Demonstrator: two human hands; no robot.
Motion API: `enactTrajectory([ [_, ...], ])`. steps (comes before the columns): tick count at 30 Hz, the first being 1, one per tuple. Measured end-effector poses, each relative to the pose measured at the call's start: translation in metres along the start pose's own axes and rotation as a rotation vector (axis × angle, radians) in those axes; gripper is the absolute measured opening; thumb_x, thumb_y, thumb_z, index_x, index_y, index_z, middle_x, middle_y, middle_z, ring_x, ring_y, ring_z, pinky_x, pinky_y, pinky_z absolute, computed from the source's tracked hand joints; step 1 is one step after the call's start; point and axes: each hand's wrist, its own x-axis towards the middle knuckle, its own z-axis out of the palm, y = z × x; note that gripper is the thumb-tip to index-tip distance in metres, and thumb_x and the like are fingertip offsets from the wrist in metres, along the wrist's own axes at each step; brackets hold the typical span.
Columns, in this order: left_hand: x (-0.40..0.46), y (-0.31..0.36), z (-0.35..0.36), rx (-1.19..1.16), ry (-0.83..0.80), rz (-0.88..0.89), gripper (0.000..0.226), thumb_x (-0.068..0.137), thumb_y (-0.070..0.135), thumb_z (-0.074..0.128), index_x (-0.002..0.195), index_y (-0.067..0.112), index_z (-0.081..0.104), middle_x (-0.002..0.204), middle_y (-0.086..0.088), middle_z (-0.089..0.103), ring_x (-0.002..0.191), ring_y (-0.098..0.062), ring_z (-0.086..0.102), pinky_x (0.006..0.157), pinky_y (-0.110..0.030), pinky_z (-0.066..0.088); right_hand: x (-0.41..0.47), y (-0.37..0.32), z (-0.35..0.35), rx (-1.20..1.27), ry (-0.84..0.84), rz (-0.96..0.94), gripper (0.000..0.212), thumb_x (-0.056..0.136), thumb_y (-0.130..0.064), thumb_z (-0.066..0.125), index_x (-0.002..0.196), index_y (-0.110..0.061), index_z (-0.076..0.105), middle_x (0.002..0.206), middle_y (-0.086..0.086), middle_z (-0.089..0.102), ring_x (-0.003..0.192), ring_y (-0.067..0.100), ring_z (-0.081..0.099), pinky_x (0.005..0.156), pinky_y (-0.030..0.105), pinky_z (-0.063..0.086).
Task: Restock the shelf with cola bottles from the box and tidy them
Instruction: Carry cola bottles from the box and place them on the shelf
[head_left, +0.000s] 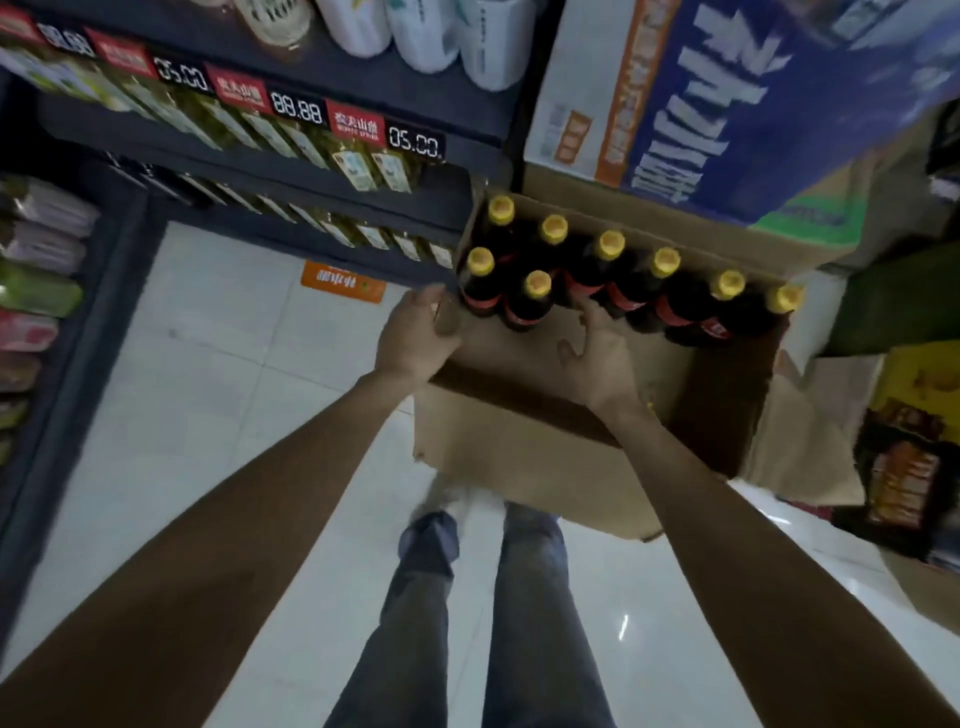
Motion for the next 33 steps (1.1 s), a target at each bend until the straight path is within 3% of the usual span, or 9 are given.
enactTrajectory([
  [4, 0.033, -0.001, 0.017, 0.040, 0.072, 0.065, 0.056, 0.081, 0.016, 0.066, 0.134, 0.011, 0.048, 0.128, -0.017, 0.051, 0.119, -0.033, 0.046, 0.092, -0.037, 0.041, 0.046, 0.007, 0.014, 0.030, -0.052, -0.131, 0.073, 0.082, -0.001, 0.060, 0.147, -0.016, 0.028, 0.148, 0.007, 0.036, 0.136, 0.026, 0.033, 0.105, 0.038, 0.035],
  [10, 0.057, -0.005, 0.033, 0.008, 0.170, 0.098, 0.069, 0.070, 0.015, 0.073, 0.134, 0.020, 0.047, 0.123, -0.016, 0.045, 0.116, -0.031, 0.042, 0.087, -0.040, 0.046, 0.066, 0.018, 0.038, -0.013, -0.053, -0.212, 0.078, 0.070, -0.008, 0.076, 0.137, -0.022, 0.038, 0.137, 0.006, 0.043, 0.124, 0.030, 0.045, 0.083, 0.042, 0.048],
  [15, 0.068, 0.001, 0.038, 0.197, 0.159, 0.155, 0.073, 0.067, 0.018, 0.080, 0.133, 0.023, 0.049, 0.137, -0.017, 0.035, 0.125, -0.034, 0.035, 0.085, -0.044, 0.047, 0.061, 0.021, 0.038, 0.014, -0.050, -0.239, 0.064, 0.073, -0.014, 0.076, 0.127, -0.014, 0.041, 0.126, 0.006, 0.056, 0.114, 0.028, 0.055, 0.079, 0.039, 0.049],
  [19, 0.075, 0.007, 0.041, 0.276, 0.153, 0.113, 0.075, 0.064, 0.026, 0.084, 0.131, 0.021, 0.051, 0.141, -0.017, 0.034, 0.127, -0.035, 0.034, 0.093, -0.050, 0.044, 0.050, 0.028, 0.030, 0.088, 0.028, -0.119, 0.065, 0.071, -0.017, 0.080, 0.124, -0.017, 0.042, 0.123, 0.003, 0.060, 0.113, 0.025, 0.057, 0.080, 0.030, 0.044],
  [24, 0.062, 0.007, 0.041, 0.318, 0.250, 0.213, 0.068, 0.053, 0.039, 0.084, 0.112, 0.014, 0.058, 0.139, -0.013, 0.041, 0.129, -0.030, 0.032, 0.097, -0.045, 0.034, 0.025, 0.032, 0.007, 0.126, 0.146, -0.063, 0.068, 0.064, -0.020, 0.084, 0.120, -0.019, 0.045, 0.120, 0.003, 0.062, 0.112, 0.025, 0.058, 0.082, 0.031, 0.046],
  [28, 0.024, 0.029, 0.030, 0.026, 0.365, 0.148, 0.069, 0.053, 0.043, 0.081, 0.104, 0.006, 0.052, 0.130, -0.009, 0.047, 0.121, -0.024, 0.039, 0.098, -0.032, 0.030, 0.001, 0.021, -0.030, 0.161, 0.202, -0.075, 0.065, 0.068, -0.026, 0.084, 0.120, -0.019, 0.044, 0.118, 0.000, 0.062, 0.109, 0.020, 0.059, 0.078, 0.024, 0.044],
  [33, -0.058, 0.054, -0.021, -0.509, 0.387, -0.019, 0.078, 0.060, 0.038, 0.085, 0.119, 0.003, 0.048, 0.112, 0.004, 0.058, 0.105, -0.003, 0.056, 0.088, -0.018, 0.048, -0.021, -0.020, -0.080, 0.183, 0.178, -0.219, 0.067, 0.068, -0.027, 0.083, 0.123, -0.015, 0.046, 0.123, 0.005, 0.054, 0.116, 0.015, 0.051, 0.091, 0.028, 0.046],
])
